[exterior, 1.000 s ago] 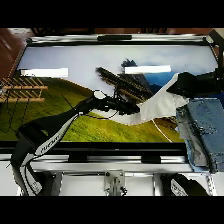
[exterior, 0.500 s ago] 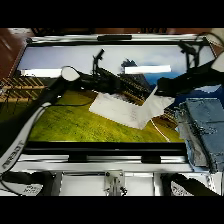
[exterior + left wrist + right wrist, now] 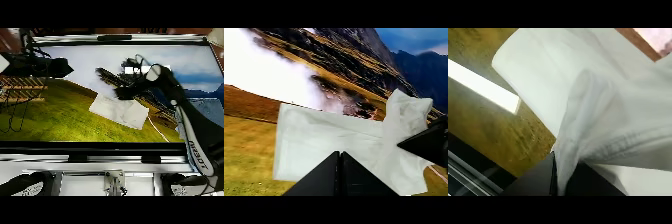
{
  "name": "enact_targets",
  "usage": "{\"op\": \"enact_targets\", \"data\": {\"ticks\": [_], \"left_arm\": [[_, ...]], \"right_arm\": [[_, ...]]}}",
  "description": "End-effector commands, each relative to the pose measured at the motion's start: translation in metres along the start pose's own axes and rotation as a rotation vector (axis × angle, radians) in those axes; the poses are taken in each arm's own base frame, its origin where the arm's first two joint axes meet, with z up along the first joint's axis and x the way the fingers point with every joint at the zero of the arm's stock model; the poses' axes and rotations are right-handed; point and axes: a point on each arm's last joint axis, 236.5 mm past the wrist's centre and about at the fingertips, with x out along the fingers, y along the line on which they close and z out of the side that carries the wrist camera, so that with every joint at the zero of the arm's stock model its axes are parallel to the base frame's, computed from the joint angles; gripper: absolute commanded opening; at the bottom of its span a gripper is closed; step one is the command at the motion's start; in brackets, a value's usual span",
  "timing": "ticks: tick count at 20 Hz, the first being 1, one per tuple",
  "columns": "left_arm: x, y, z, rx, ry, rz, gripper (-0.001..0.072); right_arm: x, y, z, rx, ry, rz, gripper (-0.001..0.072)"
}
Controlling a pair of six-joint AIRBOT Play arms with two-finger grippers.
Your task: Fold the shirts.
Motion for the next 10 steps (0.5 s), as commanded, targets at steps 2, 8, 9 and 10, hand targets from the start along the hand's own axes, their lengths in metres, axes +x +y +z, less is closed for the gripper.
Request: {"op": "enact_targets", "data": {"ticks": [2,8,9,10], "left_arm": [[-0.026,0.014,-0.014,0.026,0.047,0.067,0.0039],[-0.018,0.024,-0.047,0.056,0.166,0.098,0.0039],[-0.016,0.029,-0.050,0.057,0.173,0.112,0.0039],[-0.013,0.033,-0.053,0.057,0.183,0.123,0.0039]], "right_arm": [[0.082,0.032,0.009,0.114,-0.023,0.146,0.0544],[0.027,-0.015,0.013,0.078,-0.020,0.053,0.0544],[0.005,-0.039,0.006,0.066,0.006,-0.017,0.0544],[-0.017,-0.068,-0.005,0.069,0.042,-0.103,0.0543]]}}
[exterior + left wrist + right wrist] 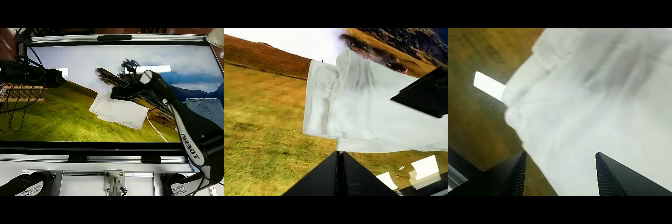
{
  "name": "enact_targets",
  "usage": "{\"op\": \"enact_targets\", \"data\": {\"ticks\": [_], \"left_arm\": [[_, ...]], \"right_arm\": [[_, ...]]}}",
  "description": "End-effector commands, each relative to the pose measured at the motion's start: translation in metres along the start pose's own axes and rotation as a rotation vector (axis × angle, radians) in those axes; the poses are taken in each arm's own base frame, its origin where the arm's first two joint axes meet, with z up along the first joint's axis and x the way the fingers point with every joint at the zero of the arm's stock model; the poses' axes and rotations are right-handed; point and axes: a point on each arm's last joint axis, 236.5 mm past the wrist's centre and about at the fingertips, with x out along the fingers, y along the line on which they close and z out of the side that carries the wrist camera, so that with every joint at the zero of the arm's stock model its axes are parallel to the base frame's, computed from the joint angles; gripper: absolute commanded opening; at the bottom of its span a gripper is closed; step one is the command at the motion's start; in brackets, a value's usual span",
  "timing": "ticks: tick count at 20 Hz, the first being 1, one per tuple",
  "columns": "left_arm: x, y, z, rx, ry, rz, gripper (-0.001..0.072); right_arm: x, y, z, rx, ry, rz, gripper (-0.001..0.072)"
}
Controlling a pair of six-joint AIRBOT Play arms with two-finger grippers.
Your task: Fold the shirts.
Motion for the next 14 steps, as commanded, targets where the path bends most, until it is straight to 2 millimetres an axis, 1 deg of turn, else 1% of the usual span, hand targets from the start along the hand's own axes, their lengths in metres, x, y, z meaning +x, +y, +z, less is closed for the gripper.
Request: {"op": "enact_targets", "data": {"ticks": [1,2,3,4,5,6,7,8,10,12,14], "left_arm": [[0.009,0.013,-0.014,0.009,0.045,0.042,0.0039],[0.011,0.016,-0.017,0.008,0.056,0.051,0.0039],[0.013,0.019,-0.020,0.009,0.065,0.059,0.0039],[0.013,0.020,-0.021,0.010,0.068,0.065,0.0039],[0.013,0.021,-0.021,0.010,0.066,0.067,0.0039],[0.014,0.021,-0.021,0.010,0.067,0.067,0.0040],[0.014,0.021,-0.021,0.010,0.067,0.066,0.0040],[0.015,0.021,-0.021,0.009,0.069,0.067,0.0039],[0.017,0.022,-0.021,0.004,0.073,0.067,0.0040],[0.017,0.022,-0.021,0.003,0.074,0.067,0.0040],[0.017,0.022,-0.021,0.004,0.072,0.067,0.0040]], "right_arm": [[-0.073,-0.088,-0.027,0.013,0.118,-0.264,0.0544],[-0.096,-0.119,-0.043,0.057,0.178,-0.344,0.0543],[-0.116,-0.147,-0.064,0.122,0.245,-0.394,0.0544],[-0.126,-0.168,-0.086,0.210,0.286,-0.402,0.0544],[-0.127,-0.180,-0.108,0.306,0.307,-0.385,0.0543],[-0.119,-0.184,-0.125,0.388,0.302,-0.331,0.0544],[-0.104,-0.180,-0.134,0.444,0.279,-0.259,0.0544],[-0.087,-0.173,-0.136,0.483,0.242,-0.181,0.0545],[-0.056,-0.162,-0.124,0.528,0.134,-0.082,0.0546],[-0.038,-0.156,-0.110,0.542,0.045,-0.056,0.0546],[-0.022,-0.149,-0.107,0.540,0.038,-0.044,0.0546]]}}
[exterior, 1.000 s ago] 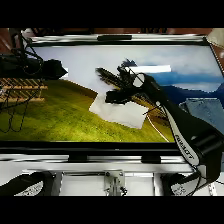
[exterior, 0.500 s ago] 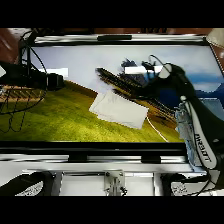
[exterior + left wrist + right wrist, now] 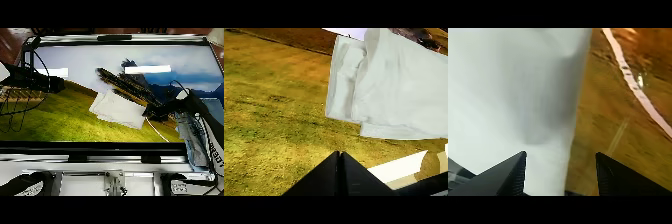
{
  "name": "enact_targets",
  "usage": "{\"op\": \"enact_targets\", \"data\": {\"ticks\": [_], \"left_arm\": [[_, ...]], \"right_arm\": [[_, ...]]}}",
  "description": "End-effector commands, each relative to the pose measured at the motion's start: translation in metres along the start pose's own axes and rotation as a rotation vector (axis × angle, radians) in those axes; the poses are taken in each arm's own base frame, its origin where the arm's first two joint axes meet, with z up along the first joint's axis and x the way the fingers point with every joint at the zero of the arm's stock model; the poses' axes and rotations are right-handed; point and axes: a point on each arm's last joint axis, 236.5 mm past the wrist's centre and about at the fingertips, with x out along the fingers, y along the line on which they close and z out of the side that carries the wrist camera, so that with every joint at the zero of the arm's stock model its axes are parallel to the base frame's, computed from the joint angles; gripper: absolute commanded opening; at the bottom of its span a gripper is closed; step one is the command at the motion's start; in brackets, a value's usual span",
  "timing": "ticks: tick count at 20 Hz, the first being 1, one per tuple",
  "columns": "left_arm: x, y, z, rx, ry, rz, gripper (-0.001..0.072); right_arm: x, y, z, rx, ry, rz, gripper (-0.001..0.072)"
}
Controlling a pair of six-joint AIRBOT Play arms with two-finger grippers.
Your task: Fold the shirts.
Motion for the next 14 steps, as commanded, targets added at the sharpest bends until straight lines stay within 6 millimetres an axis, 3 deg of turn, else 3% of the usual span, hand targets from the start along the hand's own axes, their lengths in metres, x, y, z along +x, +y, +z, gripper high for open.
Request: {"op": "enact_targets", "data": {"ticks": [1,2,3,4,5,6,8,10,12,14], "left_arm": [[0.000,0.001,0.000,-0.002,-0.001,0.002,0.0040],[0.000,0.000,0.000,-0.003,0.000,0.002,0.0039],[0.000,0.001,0.000,-0.002,0.000,0.002,0.0039],[0.000,0.001,0.000,-0.002,-0.001,0.002,0.0039],[0.000,0.001,0.000,-0.002,-0.001,0.002,0.0040],[0.001,0.001,0.000,-0.002,0.000,0.002,0.0039],[0.001,0.001,0.000,-0.002,0.001,0.002,0.0040],[0.001,0.001,0.000,-0.002,0.000,0.002,0.0040],[0.001,-0.001,0.000,-0.004,0.001,-0.003,0.0040],[0.001,-0.003,0.000,-0.006,0.002,-0.014,0.0041]], "right_arm": [[0.029,0.018,0.007,0.059,-0.055,0.083,0.0546],[0.038,0.023,0.003,0.063,-0.037,0.096,0.0545],[0.043,0.030,0.002,0.040,-0.034,0.115,0.0476],[0.043,0.040,0.004,0.018,-0.045,0.145,0.0122],[0.036,0.051,0.010,0.001,-0.068,0.179,0.0062],[0.020,0.063,0.020,-0.053,-0.103,0.210,0.0063],[-0.036,0.086,0.046,-0.148,-0.211,0.245,0.0062],[-0.114,0.103,0.069,-0.185,-0.343,0.261,0.0062],[-0.190,0.105,0.076,-0.183,-0.458,0.259,0.0062],[-0.249,0.088,0.070,-0.151,-0.542,0.216,0.0062]]}}
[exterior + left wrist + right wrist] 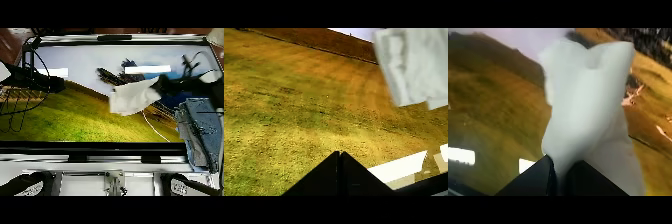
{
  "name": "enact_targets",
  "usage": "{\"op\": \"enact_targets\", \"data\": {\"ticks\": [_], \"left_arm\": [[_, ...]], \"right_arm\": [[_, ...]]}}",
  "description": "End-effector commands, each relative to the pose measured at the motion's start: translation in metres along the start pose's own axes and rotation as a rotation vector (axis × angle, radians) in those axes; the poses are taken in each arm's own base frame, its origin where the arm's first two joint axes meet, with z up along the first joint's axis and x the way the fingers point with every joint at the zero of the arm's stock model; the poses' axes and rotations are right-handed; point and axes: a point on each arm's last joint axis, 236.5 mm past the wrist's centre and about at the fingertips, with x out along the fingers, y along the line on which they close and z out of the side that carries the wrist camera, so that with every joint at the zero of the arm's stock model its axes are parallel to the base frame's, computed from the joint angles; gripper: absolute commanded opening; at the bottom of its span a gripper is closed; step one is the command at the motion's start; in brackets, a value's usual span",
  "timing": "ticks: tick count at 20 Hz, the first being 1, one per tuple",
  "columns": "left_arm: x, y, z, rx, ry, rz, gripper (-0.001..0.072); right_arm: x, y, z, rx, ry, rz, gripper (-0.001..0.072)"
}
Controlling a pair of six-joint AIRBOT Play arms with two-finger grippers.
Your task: Fold the shirts.
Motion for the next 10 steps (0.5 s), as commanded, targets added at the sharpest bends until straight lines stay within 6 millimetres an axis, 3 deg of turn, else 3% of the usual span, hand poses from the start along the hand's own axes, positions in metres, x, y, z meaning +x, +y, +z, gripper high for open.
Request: {"op": "enact_targets", "data": {"ticks": [1,5,10], "left_arm": [[0.000,-0.003,0.000,-0.003,0.001,-0.010,0.0040],[0.000,-0.003,-0.001,-0.003,0.004,-0.010,0.0041],[0.001,-0.009,-0.002,0.015,0.008,-0.019,0.0041]], "right_arm": [[-0.106,0.005,0.033,-0.008,-0.150,-0.085,0.0062],[-0.209,-0.027,0.052,0.031,-0.320,-0.248,0.0062],[-0.297,-0.081,0.044,0.146,-0.428,-0.432,0.0063]]}}
